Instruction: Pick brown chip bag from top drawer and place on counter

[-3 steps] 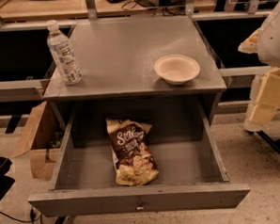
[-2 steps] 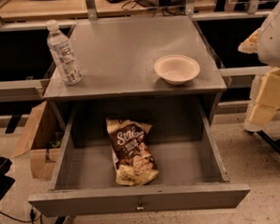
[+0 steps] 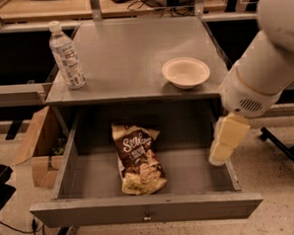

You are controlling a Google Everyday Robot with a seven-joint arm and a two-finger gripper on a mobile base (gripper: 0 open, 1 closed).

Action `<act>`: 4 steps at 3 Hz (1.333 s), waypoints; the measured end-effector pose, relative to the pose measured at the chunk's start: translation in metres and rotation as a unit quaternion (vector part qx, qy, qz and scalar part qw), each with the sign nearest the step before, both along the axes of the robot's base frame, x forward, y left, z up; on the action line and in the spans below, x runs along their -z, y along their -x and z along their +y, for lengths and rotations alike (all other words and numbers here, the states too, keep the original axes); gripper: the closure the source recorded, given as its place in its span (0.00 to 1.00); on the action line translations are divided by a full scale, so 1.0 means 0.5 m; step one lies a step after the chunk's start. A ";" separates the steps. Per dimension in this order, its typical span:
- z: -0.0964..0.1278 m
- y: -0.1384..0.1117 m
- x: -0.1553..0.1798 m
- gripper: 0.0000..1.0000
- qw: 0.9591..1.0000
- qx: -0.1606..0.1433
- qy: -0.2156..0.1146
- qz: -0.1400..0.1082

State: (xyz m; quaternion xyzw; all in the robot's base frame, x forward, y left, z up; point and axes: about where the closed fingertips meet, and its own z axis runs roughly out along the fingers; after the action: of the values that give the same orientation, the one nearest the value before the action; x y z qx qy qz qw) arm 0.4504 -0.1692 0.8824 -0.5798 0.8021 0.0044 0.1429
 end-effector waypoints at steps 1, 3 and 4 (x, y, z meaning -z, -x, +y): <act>0.062 -0.014 0.134 0.00 0.998 0.033 -0.043 0.028; 0.167 -0.040 0.260 0.00 0.994 0.047 -0.090 0.037; 0.249 -0.055 0.328 0.00 0.994 0.031 -0.089 0.053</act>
Offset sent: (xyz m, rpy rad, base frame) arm 0.0244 0.1036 -0.1738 0.3163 0.1121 -0.1849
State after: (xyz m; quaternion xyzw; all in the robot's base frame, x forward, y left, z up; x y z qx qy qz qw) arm 0.4780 -0.0446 0.7185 -0.5388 0.8225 0.1016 0.1513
